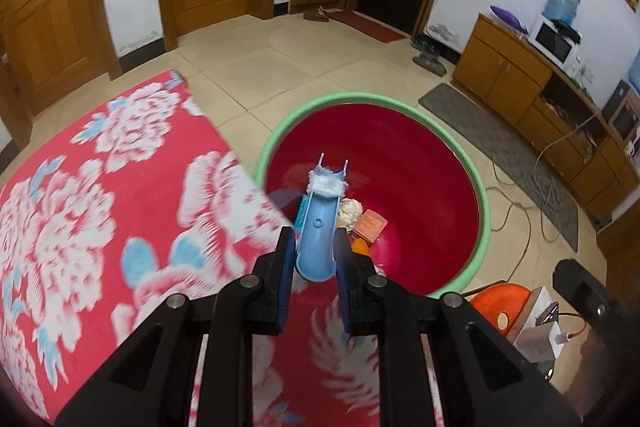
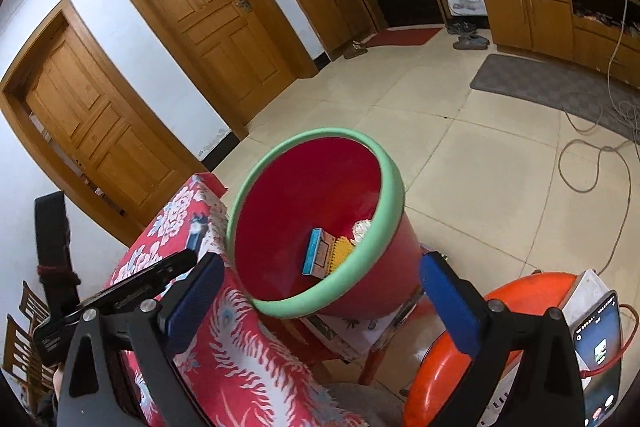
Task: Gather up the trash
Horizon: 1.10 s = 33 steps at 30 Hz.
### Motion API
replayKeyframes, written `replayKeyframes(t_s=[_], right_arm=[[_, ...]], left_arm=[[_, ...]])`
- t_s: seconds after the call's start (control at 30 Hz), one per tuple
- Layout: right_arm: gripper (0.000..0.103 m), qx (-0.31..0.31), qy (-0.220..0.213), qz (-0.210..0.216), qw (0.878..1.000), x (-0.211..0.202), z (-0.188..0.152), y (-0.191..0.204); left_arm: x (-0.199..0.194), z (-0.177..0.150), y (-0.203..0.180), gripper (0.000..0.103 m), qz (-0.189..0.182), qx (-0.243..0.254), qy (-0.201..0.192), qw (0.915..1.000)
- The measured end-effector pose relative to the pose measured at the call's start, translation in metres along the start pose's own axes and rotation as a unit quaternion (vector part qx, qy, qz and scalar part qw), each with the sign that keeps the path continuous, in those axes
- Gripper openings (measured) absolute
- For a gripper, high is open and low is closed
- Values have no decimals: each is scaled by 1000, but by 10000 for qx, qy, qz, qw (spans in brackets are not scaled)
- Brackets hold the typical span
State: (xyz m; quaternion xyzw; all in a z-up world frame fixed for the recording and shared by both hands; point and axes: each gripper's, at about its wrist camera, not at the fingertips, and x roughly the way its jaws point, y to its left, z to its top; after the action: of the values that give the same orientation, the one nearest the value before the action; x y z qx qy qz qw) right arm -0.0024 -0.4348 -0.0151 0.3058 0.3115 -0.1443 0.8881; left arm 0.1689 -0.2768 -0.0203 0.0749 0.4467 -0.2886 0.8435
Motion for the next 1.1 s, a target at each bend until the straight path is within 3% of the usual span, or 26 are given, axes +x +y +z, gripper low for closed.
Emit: replayKeyframes(t_s=[0.13, 0.23, 0.4, 0.73, 0.9, 1.1], right_arm=[[100, 102, 47, -29, 9999, 2, -1, -9], [100, 125, 50, -30, 9999, 1, -1, -12], [100, 73, 26, 20, 10000, -3, -3, -8], [101, -308, 16, 232, 9993, -21, -14, 15], [102, -529, 58, 363, 9979, -31, -24, 32], [103, -928, 80, 491, 9944, -44, -41, 55]], left_arm=[[10, 4, -10, 19, 90, 147, -6, 9999], [11, 4, -10, 28, 27, 52, -1, 10000], [1, -2, -4, 30, 32, -114, -43, 9999], [-48, -30, 26, 48, 391, -618, -251, 9970], [-78, -52, 40, 69, 656, -807, -450, 9936], [-114, -79, 54, 73, 975, -998, -623, 9883]])
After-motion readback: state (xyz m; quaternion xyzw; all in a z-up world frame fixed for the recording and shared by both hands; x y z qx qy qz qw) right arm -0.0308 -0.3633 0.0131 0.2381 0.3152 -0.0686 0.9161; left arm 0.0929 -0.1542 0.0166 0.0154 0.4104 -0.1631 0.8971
